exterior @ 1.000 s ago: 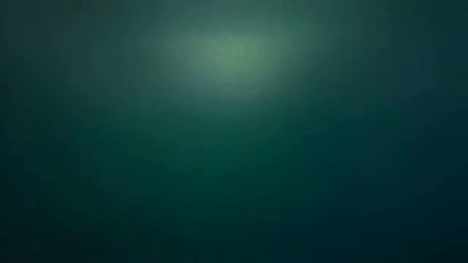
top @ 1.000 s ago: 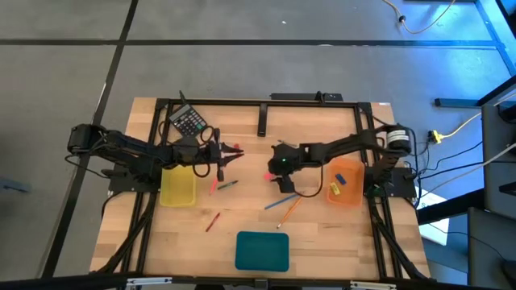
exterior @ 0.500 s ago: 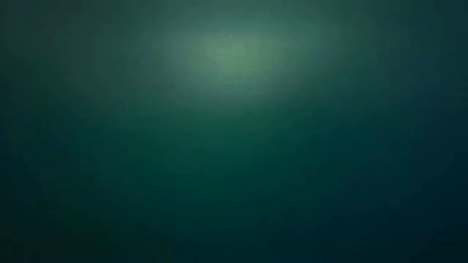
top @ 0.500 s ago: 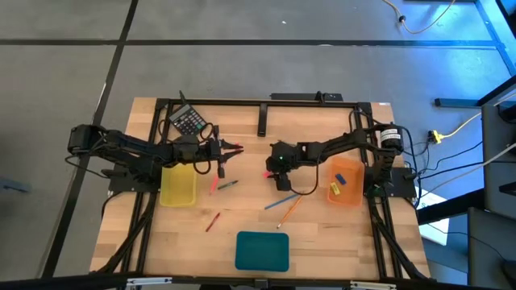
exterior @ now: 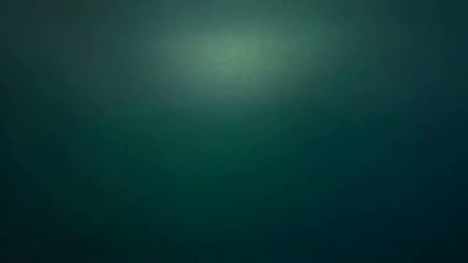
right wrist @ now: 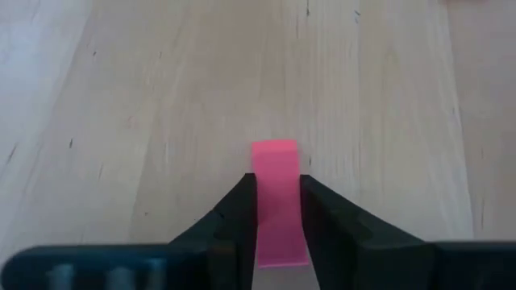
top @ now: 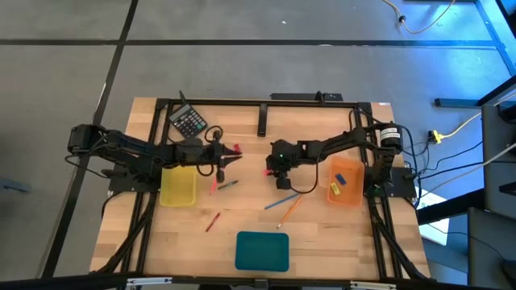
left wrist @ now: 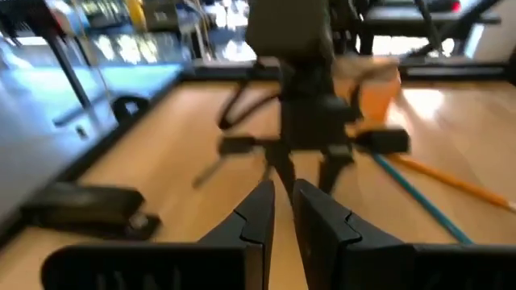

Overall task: Sort crayons/erasers/pens/pencils in bins
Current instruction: Put the pink eraser into the orange bin

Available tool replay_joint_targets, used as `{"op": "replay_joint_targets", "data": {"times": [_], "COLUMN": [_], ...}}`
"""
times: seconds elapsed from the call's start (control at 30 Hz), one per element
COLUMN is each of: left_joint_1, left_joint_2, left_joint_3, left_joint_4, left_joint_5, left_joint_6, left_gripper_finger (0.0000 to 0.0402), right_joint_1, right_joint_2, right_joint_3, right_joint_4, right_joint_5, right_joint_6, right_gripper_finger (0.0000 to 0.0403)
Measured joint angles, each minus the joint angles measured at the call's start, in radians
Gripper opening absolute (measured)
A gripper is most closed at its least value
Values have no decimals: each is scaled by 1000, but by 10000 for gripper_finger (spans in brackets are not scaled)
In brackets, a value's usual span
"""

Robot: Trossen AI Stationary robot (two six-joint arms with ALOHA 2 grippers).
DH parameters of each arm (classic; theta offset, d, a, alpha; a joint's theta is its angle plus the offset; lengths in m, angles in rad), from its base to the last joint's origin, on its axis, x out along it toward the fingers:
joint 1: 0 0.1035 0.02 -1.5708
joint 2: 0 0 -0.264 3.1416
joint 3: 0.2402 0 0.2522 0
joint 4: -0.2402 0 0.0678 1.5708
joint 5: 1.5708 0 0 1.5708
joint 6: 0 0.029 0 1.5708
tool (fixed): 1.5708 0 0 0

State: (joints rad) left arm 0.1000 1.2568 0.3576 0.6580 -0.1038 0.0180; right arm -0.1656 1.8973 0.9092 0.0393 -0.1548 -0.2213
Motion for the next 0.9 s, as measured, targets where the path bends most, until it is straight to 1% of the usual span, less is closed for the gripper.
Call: {"op": "replay_joint_targets", "data": {"times": [0.07,0.13,0.2,0.27,0.43,0.5,0.57,0.67,0.83,0.9], "left_joint_1": [-17,-31,-39,-40,-36,-37,-37,-19,25,37], "left_joint_2": [0,0,0,0,0,0,0,0,0,0], "left_joint_3": [0,0,0,0,0,0,0,0,0,12], "left_joint_4": [-39,-57,-55,-55,-59,-60,-60,-54,-47,-56], "left_joint_5": [-35,-92,-143,-167,-169,-169,-173,-213,-231,-227], "left_joint_6": [-13,-12,-11,-10,-19,-36,-40,-22,-57,-17], "left_gripper_finger": [41,41,41,41,41,41,41,41,41,41], "right_joint_1": [-15,-26,-32,-34,-37,-39,-45,-70,-119,-133], "right_joint_2": [0,2,3,5,7,7,6,6,3,3], "right_joint_3": [1,14,28,53,124,151,175,231,337,381], "right_joint_4": [0,-9,-25,-57,-162,-173,-178,-202,-338,-397], "right_joint_5": [-33,-57,-64,-55,-20,-16,-20,-12,-12,9], "right_joint_6": [-18,-21,-21,-24,-66,-87,-146,-177,-195,-223], "right_gripper_finger": [92,91,91,91,90,90,90,90,90,90]}}
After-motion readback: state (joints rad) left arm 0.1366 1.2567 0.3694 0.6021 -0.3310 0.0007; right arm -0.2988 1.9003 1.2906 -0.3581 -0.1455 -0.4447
